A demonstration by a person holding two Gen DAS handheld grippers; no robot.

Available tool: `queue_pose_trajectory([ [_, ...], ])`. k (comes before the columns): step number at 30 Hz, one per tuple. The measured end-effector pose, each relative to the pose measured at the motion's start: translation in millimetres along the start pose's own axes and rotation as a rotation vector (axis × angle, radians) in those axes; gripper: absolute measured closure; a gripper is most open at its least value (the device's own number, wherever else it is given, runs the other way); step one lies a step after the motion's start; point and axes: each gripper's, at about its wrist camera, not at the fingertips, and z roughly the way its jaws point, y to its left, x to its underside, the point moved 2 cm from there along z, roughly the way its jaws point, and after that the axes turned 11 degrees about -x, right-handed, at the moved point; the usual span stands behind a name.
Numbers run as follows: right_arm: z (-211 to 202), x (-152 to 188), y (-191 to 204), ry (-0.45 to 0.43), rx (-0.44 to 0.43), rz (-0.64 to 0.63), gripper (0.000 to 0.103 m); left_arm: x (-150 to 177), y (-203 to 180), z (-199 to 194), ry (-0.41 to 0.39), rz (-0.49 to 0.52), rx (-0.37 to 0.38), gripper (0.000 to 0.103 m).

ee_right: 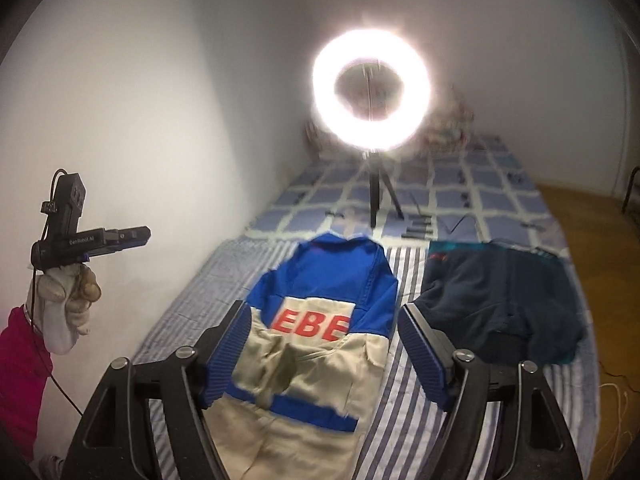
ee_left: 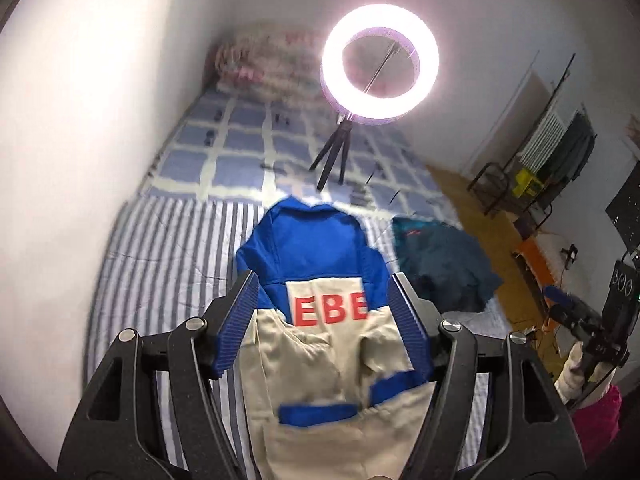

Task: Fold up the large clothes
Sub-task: 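Flip the folded jacket over with both tools, showing the blue side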

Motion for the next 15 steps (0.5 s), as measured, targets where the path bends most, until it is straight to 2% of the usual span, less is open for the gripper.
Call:
queue_pose_trajectory([
  [2, 47, -8, -27, 0.05, 0.006, 0.02, 0.044, -3, 5, 48, 0.039, 0.024, -0.018, 0.034],
  [5, 117, -21, -61, 0.117, 0.043, 0.022, 0.053, -7, 6, 111, 0.075, 0.074, -0.058, 0.034],
  [7, 157, -27, -75, 0.156, 0.071, 0.007, 0.054, -13, 11, 159, 0.102, 0.094, -0.096, 0.034],
  [9, 199, -31, -92, 0.198, 0.104, -0.014, 0.054, -16, 19, 195, 0.126, 0.074, -0.102, 0.034],
  [13, 251, -31, -117, 0.237, 0.137, -0.02, 0.054, -24, 26, 251, 0.165, 0.05, -0.101, 0.034],
  [15, 273, -29, -135, 0.255, 0.134, 0.022, 0.054, -27, 28, 280, 0.188, 0.058, -0.114, 0.034],
])
